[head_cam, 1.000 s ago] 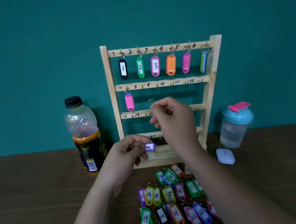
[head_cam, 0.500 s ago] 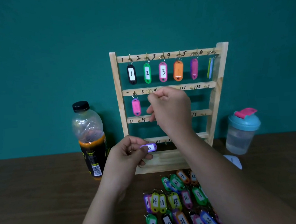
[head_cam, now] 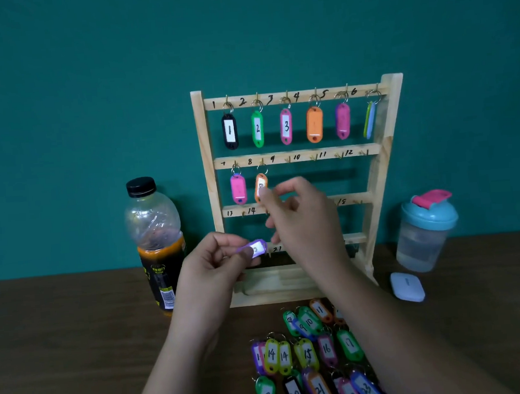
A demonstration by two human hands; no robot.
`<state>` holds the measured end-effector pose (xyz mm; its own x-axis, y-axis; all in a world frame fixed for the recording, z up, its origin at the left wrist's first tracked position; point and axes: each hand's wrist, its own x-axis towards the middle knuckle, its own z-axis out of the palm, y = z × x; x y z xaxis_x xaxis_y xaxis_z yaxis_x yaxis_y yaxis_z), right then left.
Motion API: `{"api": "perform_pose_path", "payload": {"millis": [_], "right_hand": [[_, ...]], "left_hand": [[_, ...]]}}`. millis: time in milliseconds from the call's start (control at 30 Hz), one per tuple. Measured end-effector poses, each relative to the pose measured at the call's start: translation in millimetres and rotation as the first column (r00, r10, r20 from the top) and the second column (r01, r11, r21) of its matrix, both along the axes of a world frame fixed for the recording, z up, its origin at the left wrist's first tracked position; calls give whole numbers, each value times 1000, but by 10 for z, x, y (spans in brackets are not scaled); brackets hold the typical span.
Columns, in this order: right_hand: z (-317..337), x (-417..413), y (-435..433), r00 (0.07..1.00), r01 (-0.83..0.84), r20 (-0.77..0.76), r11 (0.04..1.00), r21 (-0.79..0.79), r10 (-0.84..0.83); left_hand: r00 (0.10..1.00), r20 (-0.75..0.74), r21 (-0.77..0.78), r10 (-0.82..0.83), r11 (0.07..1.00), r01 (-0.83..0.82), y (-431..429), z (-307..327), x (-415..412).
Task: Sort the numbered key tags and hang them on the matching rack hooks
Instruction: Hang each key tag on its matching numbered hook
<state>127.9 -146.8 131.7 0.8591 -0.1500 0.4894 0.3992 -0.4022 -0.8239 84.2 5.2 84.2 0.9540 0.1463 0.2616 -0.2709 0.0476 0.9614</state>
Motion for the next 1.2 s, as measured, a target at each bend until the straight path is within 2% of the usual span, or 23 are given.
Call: {"api": "perform_pose_path", "payload": {"millis": [200, 333, 433, 567, 767, 867, 1033, 1200], "right_hand": [[-538, -247, -47, 970, -81, -213, 984, 158, 114], [-637, -390, -53, 832, -135, -438, 890, 435, 340], [-610, -420, -49, 739, -166, -437, 767, 619, 513], [-585, -369, -89, 747, -161, -378, 701, 694, 546], [-626, -358, -159, 814, -168, -288, 680, 714, 504], [-638, -380, -142, 872, -199, -235, 748, 633, 430], [-650, -388, -110, 961, -150, -140, 872, 465, 240], [-476, -307, -63, 988, -155, 31, 947, 282, 152]], "left_hand": [[999, 38, 53, 31, 998, -33, 38, -1, 22], [998, 54, 69, 42, 997, -46, 14, -6, 1], [998, 54, 91, 42, 995, -46, -24, -10, -15], [997, 60, 150, 52, 987, -60, -65, -18, -25], [995, 74, 176, 61, 982, -73, -83, -26, -5], [994, 84, 174, 64, 982, -78, -90, -40, 7], [995, 95, 162, 32, 986, -47, -151, -66, 2], [994, 105, 123, -8, 992, -5, -169, -53, 6]]}}
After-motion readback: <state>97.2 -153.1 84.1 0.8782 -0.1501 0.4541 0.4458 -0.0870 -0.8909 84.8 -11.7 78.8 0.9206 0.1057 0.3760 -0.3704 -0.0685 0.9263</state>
